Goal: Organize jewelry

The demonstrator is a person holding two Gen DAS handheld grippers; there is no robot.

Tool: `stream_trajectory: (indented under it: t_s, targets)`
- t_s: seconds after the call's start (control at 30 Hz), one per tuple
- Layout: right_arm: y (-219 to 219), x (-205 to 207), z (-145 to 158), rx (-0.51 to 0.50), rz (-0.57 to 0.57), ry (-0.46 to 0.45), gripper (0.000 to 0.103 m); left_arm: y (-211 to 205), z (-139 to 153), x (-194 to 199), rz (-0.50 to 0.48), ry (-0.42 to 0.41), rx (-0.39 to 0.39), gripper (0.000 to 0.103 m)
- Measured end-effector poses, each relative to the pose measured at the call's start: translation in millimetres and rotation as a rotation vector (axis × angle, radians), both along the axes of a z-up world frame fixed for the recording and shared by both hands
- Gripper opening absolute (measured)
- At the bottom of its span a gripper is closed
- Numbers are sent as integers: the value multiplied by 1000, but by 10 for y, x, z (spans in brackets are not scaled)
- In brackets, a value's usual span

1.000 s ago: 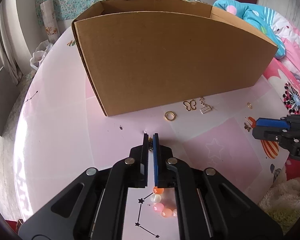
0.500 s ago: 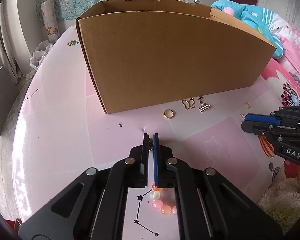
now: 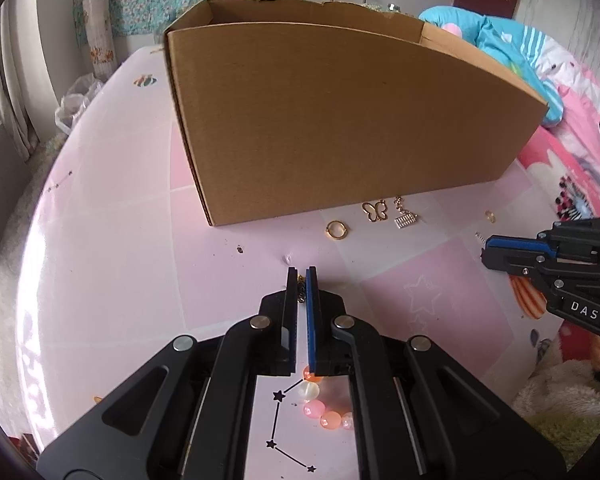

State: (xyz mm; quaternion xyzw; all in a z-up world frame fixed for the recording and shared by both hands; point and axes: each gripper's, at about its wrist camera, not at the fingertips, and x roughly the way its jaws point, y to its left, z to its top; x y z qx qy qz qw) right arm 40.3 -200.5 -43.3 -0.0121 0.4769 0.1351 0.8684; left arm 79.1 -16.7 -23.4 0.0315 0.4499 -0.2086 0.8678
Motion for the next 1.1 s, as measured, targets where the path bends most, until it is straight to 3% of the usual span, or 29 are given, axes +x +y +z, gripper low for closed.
stream_trajectory:
  t_s: [0.4, 0.63, 0.77, 0.93, 1.1]
  targets:
    - [-110, -44, 336, 59, -6, -77, 7, 197, 282, -92, -15, -18, -126, 3]
    - [-178, -39, 694, 132, 17, -150, 7, 319, 701, -207, -26, -72, -188, 3]
    - [-218, 62, 1007, 172, 49, -223, 7, 344, 1114, -215, -63, -160, -251, 3]
    - [-337, 367, 1290, 211, 63, -287, 7, 226, 1482, 24, -116, -232, -283, 3]
    - [-494, 872, 1274, 223, 73, -237, 7, -59, 1462, 568, -145, -153, -286, 3]
